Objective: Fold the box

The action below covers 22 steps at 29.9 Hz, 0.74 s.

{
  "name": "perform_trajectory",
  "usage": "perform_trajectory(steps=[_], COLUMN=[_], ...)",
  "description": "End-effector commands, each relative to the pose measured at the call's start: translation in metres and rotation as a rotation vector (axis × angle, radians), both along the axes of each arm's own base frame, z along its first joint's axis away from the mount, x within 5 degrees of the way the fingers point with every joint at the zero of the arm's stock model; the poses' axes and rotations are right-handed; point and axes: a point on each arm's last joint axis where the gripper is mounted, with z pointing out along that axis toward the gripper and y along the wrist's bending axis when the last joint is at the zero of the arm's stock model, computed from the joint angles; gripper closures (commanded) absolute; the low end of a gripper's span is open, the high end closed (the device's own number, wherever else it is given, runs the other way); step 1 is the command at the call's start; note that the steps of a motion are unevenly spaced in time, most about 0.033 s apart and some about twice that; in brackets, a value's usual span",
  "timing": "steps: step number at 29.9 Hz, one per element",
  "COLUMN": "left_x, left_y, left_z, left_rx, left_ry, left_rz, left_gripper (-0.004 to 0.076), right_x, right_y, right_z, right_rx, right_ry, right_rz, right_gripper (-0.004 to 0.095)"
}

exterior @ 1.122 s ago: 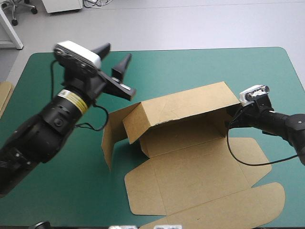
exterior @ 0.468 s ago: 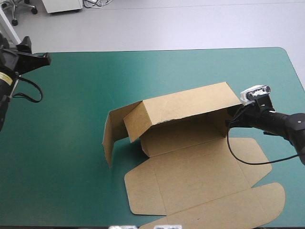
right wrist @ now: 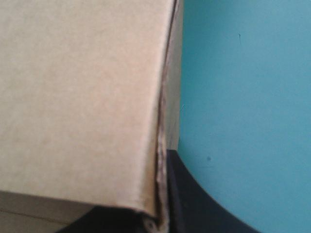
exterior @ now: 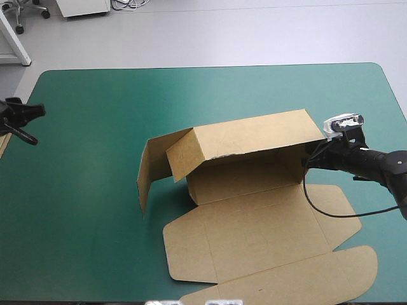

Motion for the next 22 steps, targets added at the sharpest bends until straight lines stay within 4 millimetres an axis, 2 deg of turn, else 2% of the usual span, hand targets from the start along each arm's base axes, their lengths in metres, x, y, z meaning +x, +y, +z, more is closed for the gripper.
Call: perform_trajectory(steps=[1, 5, 8, 12, 17, 22], left_x=[0.001, 0.003, 0.003, 0.004, 0.005, 0.005], left_y=[0.0, -0.001, -0.003, -0.004, -0.006, -0.007], left_z=[-0.019, -0.047, -0.054, -0.055, -0.055, -0.055], left_rx=[-0.003, -0.027, -0.047, -0.062, -0.074, -0.082], left_ry=[0.048, 0.114, 0.125, 0.119, 0.116, 0.114], left_rz=[-0.024, -0.032, -0.048, -0.06, -0.075, -0.091], left_gripper=[0.0357, 0.0357, 0.0358, 0.0358, 0.0358, 0.0358], right_x=[-0.003, -0.002, 0.001, 0.003, 0.005, 0.008], right_y=[0.003, 0.0, -0.002, -0.004, -0.006, 0.001], right_z=[0.01, 0.015, 0.027, 0.049, 0.087, 0.115], right_rx=[0.052, 0.043, 0.019, 0.012, -0.053, -0.109], right_ry=[0.01, 0.043, 0.065, 0.089, 0.086, 0.104], right_rz=[-0.006, -0.033, -0.045, -0.058, -0.085, -0.08], right_gripper=[0.0922, 0.0922, 0.0922, 0.0921, 0.0921, 0.0921])
